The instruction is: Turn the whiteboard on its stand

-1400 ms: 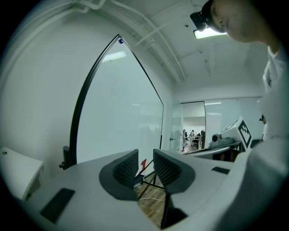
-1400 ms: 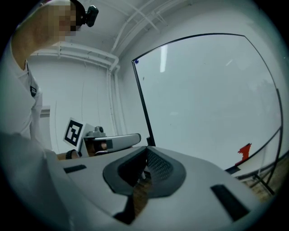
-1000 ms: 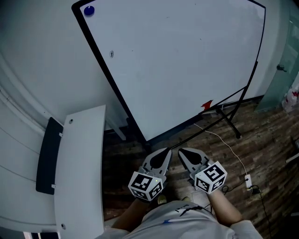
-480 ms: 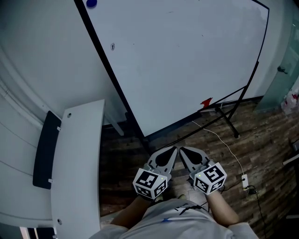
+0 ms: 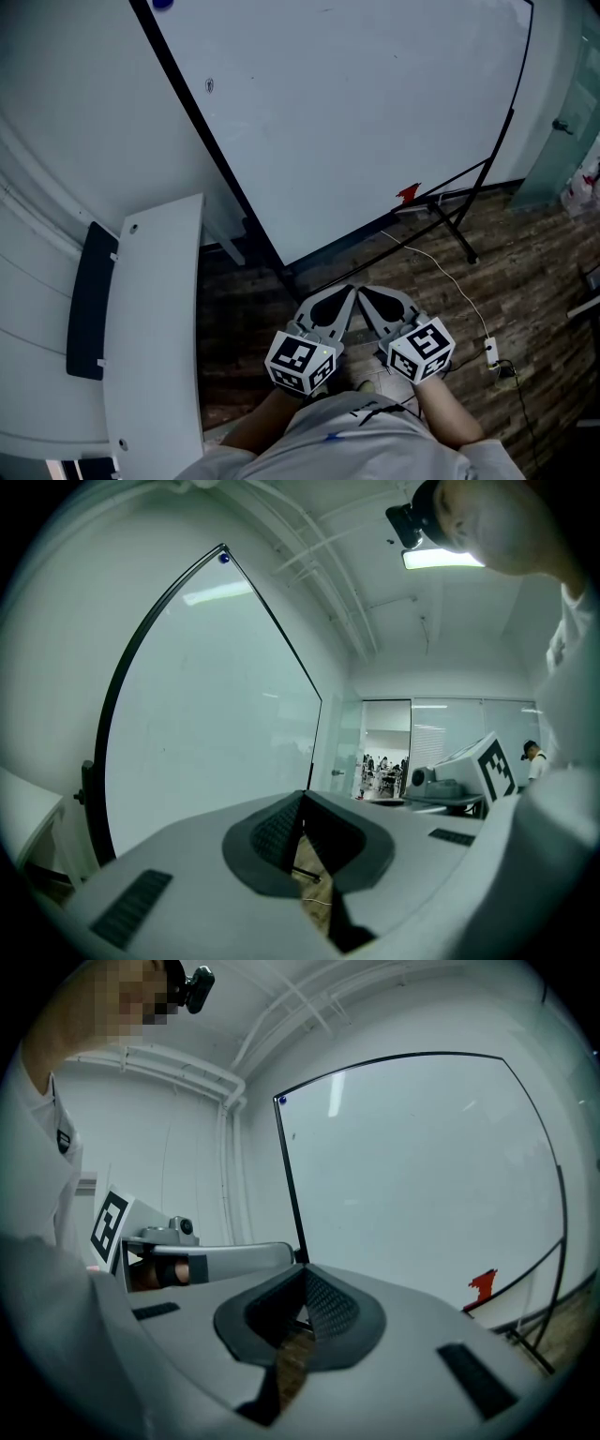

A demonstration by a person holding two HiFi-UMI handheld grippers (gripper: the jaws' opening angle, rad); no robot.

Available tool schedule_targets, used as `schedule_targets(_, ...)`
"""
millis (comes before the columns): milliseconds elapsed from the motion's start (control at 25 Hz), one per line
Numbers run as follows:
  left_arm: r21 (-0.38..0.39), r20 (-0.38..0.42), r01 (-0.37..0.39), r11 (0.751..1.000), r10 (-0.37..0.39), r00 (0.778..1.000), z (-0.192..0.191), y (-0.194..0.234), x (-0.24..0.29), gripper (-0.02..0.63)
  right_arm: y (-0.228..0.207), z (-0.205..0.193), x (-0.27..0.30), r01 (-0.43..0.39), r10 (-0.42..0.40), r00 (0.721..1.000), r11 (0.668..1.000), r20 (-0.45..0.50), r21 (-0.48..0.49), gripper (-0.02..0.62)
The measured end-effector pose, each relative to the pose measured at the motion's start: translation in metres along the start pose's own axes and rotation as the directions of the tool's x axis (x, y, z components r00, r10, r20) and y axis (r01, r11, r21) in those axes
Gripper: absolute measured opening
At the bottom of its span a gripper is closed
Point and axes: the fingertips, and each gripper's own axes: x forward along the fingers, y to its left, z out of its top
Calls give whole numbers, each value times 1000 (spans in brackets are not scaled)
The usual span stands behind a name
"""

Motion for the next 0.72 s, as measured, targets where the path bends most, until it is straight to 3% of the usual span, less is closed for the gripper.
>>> schedule_targets(720, 1, -3, 9, 1000, -9, 1000, 0, -2, 1, 12, -1, 1, -2, 13, -13, 1000, 1000, -3, -20, 12)
